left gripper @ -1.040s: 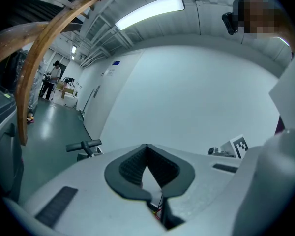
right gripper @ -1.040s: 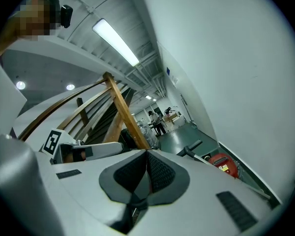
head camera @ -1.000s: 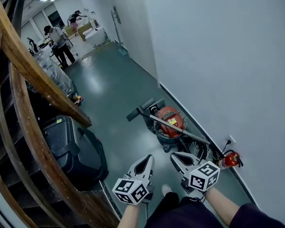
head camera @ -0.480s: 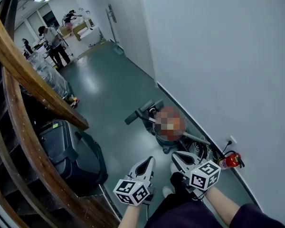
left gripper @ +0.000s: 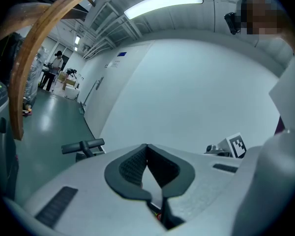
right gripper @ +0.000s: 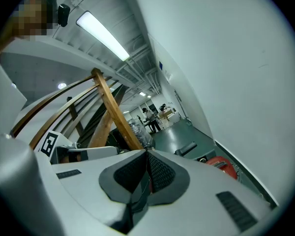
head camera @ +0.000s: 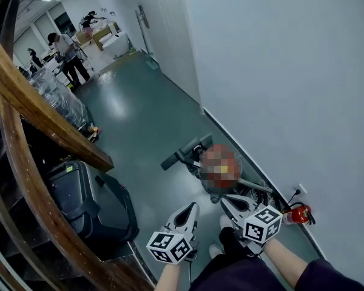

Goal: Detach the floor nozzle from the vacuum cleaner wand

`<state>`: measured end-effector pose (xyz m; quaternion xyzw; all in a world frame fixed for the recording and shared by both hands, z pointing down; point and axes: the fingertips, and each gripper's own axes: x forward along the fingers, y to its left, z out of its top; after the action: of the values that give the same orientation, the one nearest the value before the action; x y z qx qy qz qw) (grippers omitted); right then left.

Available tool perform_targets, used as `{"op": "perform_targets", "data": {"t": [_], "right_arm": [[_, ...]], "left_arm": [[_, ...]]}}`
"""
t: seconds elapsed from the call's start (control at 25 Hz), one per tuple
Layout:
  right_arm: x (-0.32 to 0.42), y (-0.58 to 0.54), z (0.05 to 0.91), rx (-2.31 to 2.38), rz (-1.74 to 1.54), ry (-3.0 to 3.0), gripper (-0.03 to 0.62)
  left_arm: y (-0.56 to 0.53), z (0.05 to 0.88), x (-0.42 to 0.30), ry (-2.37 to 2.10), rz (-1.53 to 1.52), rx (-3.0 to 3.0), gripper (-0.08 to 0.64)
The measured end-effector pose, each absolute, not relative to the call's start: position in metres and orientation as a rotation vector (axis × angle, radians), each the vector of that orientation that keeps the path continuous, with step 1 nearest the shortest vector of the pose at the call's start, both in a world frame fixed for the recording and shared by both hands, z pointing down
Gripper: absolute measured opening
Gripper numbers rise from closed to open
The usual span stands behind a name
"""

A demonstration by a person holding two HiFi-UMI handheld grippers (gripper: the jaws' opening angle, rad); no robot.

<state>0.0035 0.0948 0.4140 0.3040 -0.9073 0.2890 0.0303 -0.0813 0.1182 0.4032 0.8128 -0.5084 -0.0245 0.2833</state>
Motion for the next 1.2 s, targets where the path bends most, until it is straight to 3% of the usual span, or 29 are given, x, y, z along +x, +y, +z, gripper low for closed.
{"op": "perform_targets", "data": {"t": [1.2], "right_arm": [[-0.021,-0.079,0.476,0.725,1.043,-2.731,0.017]], "left_arm": [[-0.049,0.460,-0.099,-1.445,0.026,1.987,0.003]]}}
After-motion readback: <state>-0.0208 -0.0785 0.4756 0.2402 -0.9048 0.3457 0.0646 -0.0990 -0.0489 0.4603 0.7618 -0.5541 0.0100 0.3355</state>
